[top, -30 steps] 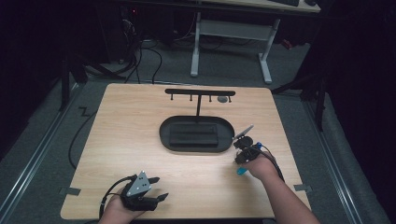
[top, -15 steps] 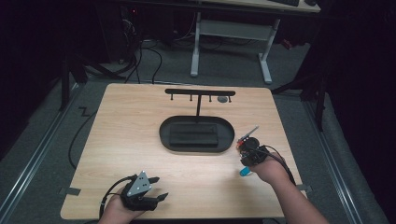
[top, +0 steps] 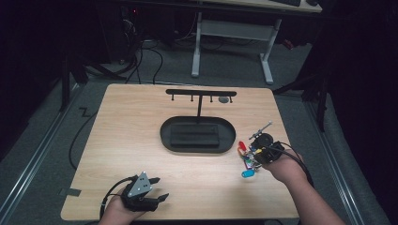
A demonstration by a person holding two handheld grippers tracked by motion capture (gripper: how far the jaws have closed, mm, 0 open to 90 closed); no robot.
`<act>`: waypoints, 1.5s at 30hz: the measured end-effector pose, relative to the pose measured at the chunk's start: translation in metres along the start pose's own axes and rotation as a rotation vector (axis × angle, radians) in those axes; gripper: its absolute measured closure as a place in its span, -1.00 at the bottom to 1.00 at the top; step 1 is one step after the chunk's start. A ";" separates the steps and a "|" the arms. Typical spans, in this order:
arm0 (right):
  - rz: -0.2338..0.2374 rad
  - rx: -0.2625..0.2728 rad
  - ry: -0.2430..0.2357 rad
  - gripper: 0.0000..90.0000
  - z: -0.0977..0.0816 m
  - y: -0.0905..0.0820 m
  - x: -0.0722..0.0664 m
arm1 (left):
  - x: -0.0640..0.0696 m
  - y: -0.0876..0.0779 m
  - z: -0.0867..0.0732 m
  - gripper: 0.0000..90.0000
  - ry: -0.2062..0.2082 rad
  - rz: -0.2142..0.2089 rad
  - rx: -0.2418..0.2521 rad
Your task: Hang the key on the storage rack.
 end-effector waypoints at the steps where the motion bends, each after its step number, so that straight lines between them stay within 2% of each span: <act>1: -0.005 0.000 0.001 0.95 -0.001 -0.002 0.001 | 0.000 0.000 0.000 -0.20 0.000 0.000 0.000; 3: -0.015 -0.012 0.012 0.95 -0.004 -0.006 0.002 | 0.000 0.000 0.000 -0.20 0.004 0.000 -0.002; 4: -0.019 -0.008 -0.007 0.95 -0.005 -0.007 0.004 | 0.000 0.000 0.000 -0.20 0.004 0.001 -0.002; 17: -0.055 -0.025 -0.067 0.95 -0.014 -0.038 0.017 | 0.000 0.001 -0.001 -0.20 0.010 0.001 -0.005; 22: -0.024 -0.015 -0.043 0.95 -0.015 -0.048 0.016 | 0.000 0.001 -0.001 -0.20 0.012 0.002 -0.007; 25: -0.027 -0.016 -0.057 0.95 -0.014 -0.053 0.016 | -0.001 0.000 -0.001 -0.20 0.010 0.006 -0.001; 30: -0.023 -0.009 -0.047 0.95 -0.012 -0.063 0.017 | -0.003 -0.002 0.000 -0.20 0.005 0.010 0.010; 33: 0.008 -0.011 -0.029 0.95 -0.012 -0.067 0.014 | -0.005 -0.003 0.000 -0.21 -0.001 0.020 0.017; 37: 0.009 -0.018 -0.045 0.95 -0.010 -0.070 0.012 | -0.008 -0.003 0.000 -0.22 -0.009 0.024 0.016; 45: 0.021 0.007 -0.035 0.95 -0.002 -0.086 0.015 | -0.010 -0.004 0.000 -0.22 -0.017 0.031 0.023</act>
Point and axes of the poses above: each handheld gripper's, and its own axes: y roughly forward along the jaws, z roughly out of its top, x roughly to its right, the point moved 10 cm from there along y, roughly forward along the jaws, and after that the axes turned 8 degrees about -y, right-handed, at the moved point
